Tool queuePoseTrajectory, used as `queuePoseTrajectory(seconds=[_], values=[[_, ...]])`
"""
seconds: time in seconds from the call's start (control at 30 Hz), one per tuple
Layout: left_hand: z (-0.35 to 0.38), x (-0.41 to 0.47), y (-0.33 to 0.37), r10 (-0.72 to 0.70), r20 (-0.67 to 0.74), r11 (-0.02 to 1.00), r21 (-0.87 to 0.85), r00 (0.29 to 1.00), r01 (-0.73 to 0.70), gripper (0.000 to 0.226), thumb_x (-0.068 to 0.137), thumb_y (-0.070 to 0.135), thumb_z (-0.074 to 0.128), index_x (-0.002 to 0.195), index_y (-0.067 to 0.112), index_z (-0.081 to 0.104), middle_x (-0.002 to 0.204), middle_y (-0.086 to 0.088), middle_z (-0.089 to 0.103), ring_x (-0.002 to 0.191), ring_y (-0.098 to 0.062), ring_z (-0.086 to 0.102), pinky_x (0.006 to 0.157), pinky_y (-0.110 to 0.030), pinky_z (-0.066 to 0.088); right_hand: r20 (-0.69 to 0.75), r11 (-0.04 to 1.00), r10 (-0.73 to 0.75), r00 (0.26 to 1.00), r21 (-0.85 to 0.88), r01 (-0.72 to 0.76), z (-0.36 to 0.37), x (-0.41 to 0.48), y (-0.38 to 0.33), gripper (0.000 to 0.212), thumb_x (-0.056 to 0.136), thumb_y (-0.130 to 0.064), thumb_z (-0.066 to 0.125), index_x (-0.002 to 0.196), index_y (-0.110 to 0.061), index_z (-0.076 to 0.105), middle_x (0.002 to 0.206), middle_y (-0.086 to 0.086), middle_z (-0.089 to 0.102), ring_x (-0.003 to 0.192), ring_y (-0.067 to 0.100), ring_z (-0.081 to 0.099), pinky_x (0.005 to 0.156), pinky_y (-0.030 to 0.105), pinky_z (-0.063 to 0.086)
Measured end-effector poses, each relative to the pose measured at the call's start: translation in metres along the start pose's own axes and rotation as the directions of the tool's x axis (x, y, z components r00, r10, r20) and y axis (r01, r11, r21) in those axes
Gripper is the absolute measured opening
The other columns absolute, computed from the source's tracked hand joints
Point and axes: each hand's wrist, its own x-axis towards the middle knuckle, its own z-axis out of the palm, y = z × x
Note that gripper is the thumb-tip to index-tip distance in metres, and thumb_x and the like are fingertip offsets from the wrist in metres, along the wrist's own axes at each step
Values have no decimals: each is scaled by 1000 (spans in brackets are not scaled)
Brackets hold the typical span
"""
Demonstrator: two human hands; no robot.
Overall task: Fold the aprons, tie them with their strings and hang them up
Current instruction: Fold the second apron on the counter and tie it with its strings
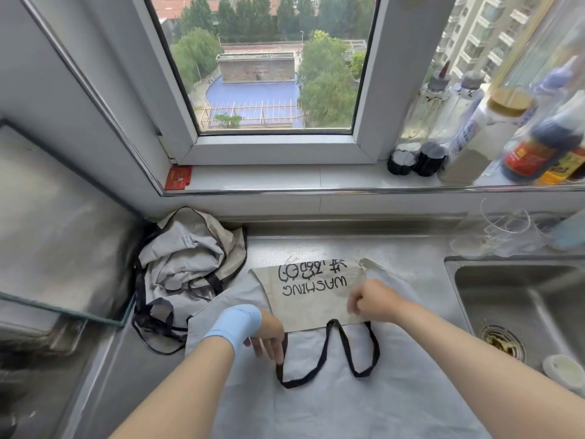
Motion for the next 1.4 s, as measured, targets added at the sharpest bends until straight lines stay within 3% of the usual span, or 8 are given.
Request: queuePoseTrajectory(seconds=[0.1, 0.2, 0.53, 0.8, 0.97, 1.07, 1.23, 1.4], values=[[-17, 13, 26, 15, -449, 976, -188, 893, -111, 28, 89, 18, 51, 109, 16, 71, 122, -3, 66, 95, -21, 64, 78, -27, 48, -427, 999, 1, 904, 40, 18, -25, 16, 9, 31, 85, -9, 48, 85, -32, 68, 103, -6, 67, 98, 20, 62, 76, 30, 47], [-27, 31, 51, 96, -715, 944, -156, 693, -292, 32, 91, 18, 45, 117, 26, 63, 125, 1, 60, 112, -23, 58, 94, -31, 47, -440, 997, -6, 898, -70, -28, -39, 35, 28, 24, 98, -25, 51, 119, -29, 63, 123, -3, 55, 110, 25, 59, 77, 32, 43], [-42, 98, 63, 320, -712, 945, 283, 625, -162, 83, 94, 50, 47, 154, 26, -4, 162, 1, -10, 149, -22, -9, 121, -41, 8, -407, 961, -188, 894, -265, 82, -42, 74, 51, 11, 90, -25, 61, 93, -30, 70, 102, -8, 64, 93, 21, 63, 67, 27, 35], [-36, 118, 40, 320, -711, 932, 353, 626, -76, 95, 86, 64, 43, 152, 27, -15, 157, 1, -29, 143, -23, -29, 120, -44, -8, -505, 968, 242, 828, 187, -169, -50, 84, 62, 21, 91, -14, 55, 106, -24, 66, 118, 2, 56, 107, 26, 58, 77, 30, 40], [-27, 109, 40, 371, -817, 924, 374, 441, -84, 68, 83, 35, 39, 149, 21, 29, 158, -7, 19, 146, -29, 19, 118, -44, 13, -749, 999, -36, 662, -49, -1, -24, 69, 27, 42, 75, 2, 57, 113, -15, 64, 115, 8, 55, 104, 31, 53, 85, 39, 43], [-18, 114, 21, 271, -848, 960, 273, 455, -63, 62, 82, 44, 36, 138, 19, 47, 145, -8, 45, 132, -31, 42, 107, -46, 28, -502, 949, -269, 822, -282, 139, 12, 62, 17, 45, 89, -22, 53, 134, -23, 52, 147, 7, 42, 136, 31, 39, 112, 46, 30], [-11, 115, -16, 179, -806, 958, 273, 564, 86, 77, 84, 60, 2, 151, 26, -16, 160, 0, -20, 148, -23, -16, 118, -46, -6, -214, 925, -151, 965, -376, 62, 38, 60, 22, 64, 100, -51, 19, 156, -34, -7, 163, 3, -19, 149, 20, -22, 122, 45, -9], [10, 95, -28, 32, -951, 998, 45, 309, 36, 43, 81, 36, 60, 121, 22, 55, 136, -6, 46, 123, -27, 44, 100, -48, 39, -378, 931, -62, 924, -355, -83, 68, 47, -10, 65, 93, -45, 27, 155, -23, 26, 163, 17, 14, 151, 34, 9, 117, 60, 13]])
